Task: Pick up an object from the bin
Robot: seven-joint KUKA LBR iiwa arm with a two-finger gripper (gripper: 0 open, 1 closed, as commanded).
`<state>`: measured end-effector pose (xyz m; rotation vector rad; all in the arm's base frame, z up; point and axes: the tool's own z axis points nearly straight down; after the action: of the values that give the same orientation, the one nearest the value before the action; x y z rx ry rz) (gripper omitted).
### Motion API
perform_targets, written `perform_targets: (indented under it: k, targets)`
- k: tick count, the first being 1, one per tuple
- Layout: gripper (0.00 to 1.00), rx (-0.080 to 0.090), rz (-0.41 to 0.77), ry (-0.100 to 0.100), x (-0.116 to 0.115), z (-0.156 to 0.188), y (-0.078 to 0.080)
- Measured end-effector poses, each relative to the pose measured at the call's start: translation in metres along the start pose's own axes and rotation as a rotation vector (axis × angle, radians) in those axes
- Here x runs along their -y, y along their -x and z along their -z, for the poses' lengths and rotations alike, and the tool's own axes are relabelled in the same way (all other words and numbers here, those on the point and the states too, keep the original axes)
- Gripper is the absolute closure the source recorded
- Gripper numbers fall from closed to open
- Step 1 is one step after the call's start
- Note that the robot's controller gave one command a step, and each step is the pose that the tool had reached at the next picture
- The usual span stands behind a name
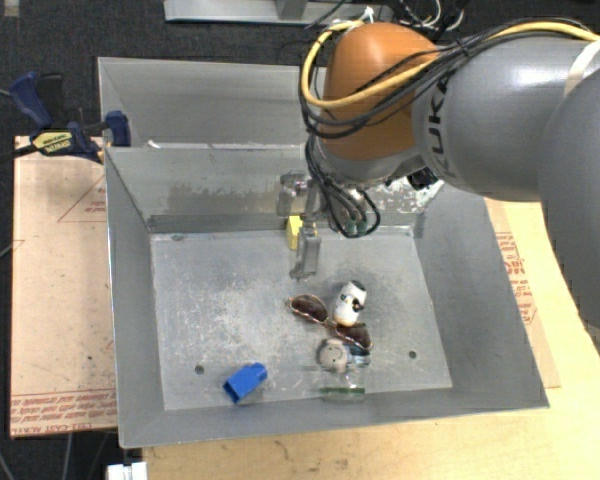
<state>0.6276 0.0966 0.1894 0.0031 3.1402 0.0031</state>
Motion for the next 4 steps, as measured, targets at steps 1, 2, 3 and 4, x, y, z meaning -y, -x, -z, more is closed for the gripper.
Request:
perform_targets:
  k: [1,2,3,4]
  targets:
    - [0.00,0.000,0.000,0.000,0.000,0.000,0.000]
    - [0.00,0.004,0.072,0.000,0.035,-0.050,-0.024]
    - [0.00,-0.005,-0.109,-0.001,0.060,-0.064,-0.052]
    - [0.00,-0.001,-0.202,-0.002,0.068,-0.072,-0.066]
